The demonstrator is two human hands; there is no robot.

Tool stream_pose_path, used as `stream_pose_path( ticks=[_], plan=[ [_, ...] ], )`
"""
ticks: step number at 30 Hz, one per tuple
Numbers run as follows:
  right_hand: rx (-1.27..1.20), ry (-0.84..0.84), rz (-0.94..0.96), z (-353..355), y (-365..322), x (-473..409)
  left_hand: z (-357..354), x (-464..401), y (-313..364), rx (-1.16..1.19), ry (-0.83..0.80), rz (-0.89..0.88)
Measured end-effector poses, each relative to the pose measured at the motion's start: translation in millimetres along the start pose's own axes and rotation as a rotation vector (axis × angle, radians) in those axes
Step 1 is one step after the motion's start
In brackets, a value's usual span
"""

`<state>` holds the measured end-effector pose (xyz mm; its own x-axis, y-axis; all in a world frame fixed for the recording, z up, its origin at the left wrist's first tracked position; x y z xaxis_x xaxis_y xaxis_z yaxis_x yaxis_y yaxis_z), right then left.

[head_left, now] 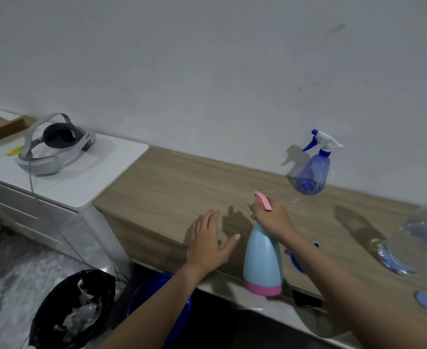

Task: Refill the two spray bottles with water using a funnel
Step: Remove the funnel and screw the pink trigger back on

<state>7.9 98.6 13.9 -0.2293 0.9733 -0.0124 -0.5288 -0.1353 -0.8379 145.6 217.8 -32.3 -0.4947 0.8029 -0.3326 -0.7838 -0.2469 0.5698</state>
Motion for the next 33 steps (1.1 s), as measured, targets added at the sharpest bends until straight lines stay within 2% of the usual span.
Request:
stream_pose_path(
  ticks=[2, 7, 12, 15, 18, 20, 25, 29, 33],
  plan=[
    [-0.026, 0.079, 0.029, 18, -14, -10, 1, -6, 27, 0.134, -0.019, -0.051],
    [-0.105, 0.226, 0.065, 54, -37, -37, -20, -18, 76, 0.427, -0.259, -0.02],
    [-0.219, 0.404, 0.052, 87, -48, -49, -40, -41, 111, 0.678, -0.264, 0.052],
    [-0.336, 0.546, 0.065, 107, -53, -52, -46, -61, 123, 0.734, -0.197, 0.101],
    [-0.326, 0.635, 0.156, 121, -57, -60, -54, -81, 123, 0.749, -0.131, 0.159],
    [-0.254, 0.63, 0.22, 124, -60, -71, -62, -93, 123, 0.744, -0.115, 0.18],
    [-0.048, 0.481, 0.282, 109, -69, -113, -80, -131, 112, 0.705, -0.041, 0.219],
    [-0.035, 0.419, 0.267, 97, -72, -148, -93, -167, 100, 0.705, 0.039, 0.231],
    [-0.04, 0.401, 0.289, 89, -70, -178, -111, -202, 90, 0.651, 0.037, 0.215]
  ],
)
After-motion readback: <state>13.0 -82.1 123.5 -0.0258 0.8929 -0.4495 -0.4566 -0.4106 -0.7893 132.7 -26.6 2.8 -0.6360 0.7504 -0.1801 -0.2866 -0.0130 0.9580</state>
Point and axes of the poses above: each hand's wrist, its own x-axis away from the middle knuckle, its own z-axis out of the back of the hand, y = z × x, the point moved 9 cm from there along -x, towards the middle knuckle, and after that the axes turned 10 degrees about y, right-handed, at the moved point
